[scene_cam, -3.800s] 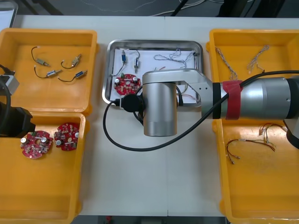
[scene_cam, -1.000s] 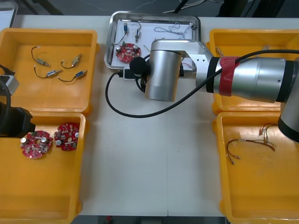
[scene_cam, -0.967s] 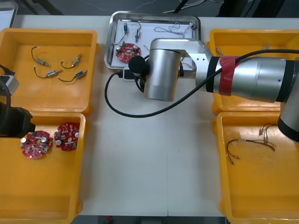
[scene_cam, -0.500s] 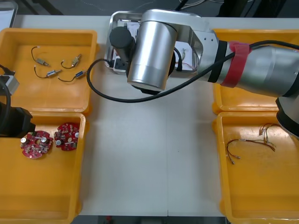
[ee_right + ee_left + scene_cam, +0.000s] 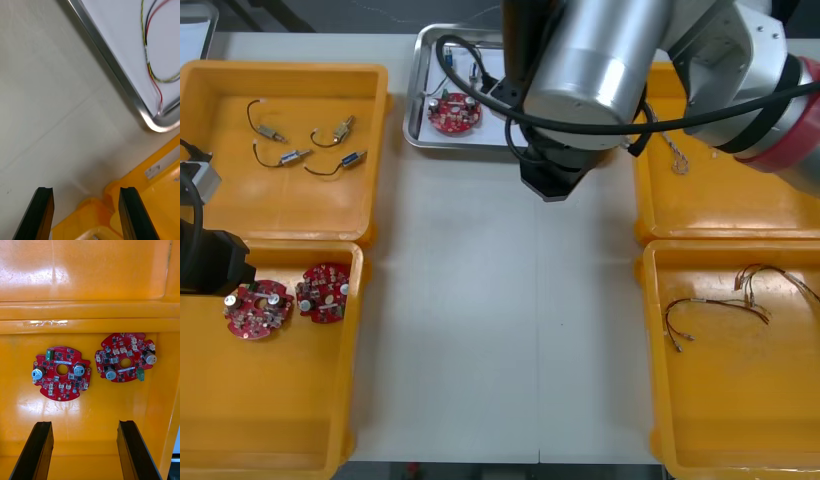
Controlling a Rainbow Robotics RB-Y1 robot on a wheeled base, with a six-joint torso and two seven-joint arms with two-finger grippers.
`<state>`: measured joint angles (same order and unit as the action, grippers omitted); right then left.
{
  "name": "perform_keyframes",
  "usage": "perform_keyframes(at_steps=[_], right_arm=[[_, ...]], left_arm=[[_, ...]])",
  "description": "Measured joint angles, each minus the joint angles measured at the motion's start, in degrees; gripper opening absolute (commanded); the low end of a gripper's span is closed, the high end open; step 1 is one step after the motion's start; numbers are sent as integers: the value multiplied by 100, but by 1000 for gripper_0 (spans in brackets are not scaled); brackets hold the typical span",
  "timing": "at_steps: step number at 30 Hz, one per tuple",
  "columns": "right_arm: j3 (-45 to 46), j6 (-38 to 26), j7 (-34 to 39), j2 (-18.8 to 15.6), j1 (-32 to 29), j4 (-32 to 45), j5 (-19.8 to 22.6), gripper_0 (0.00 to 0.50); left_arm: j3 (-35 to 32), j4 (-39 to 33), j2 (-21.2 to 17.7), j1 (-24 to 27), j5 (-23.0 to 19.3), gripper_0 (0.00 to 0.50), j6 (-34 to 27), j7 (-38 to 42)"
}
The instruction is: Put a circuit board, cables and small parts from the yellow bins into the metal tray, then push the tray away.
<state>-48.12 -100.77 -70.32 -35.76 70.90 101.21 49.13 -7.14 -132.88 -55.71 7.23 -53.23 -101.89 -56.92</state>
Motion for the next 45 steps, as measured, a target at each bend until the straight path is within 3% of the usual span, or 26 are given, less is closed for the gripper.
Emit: perform_keyframes(at_steps=[9, 18, 27, 45], right_arm=[[903, -618, 1000, -764, -708, 769, 454, 500], [1732, -793, 1772, -1384, -1478, 1139, 832, 500], [2600, -879, 1801, -1904, -2389, 1396, 860, 500], [4686, -883, 1800, -2034, -4526, 2058, 757, 500]], left_arm=[[0, 0, -1, -2, -1, 500, -1, 0], [0, 0, -1, -6, -1, 500, -3, 0], [0, 0, -1, -10, -1, 500, -3, 0], [0, 0, -1, -15, -2, 500, -3, 0]])
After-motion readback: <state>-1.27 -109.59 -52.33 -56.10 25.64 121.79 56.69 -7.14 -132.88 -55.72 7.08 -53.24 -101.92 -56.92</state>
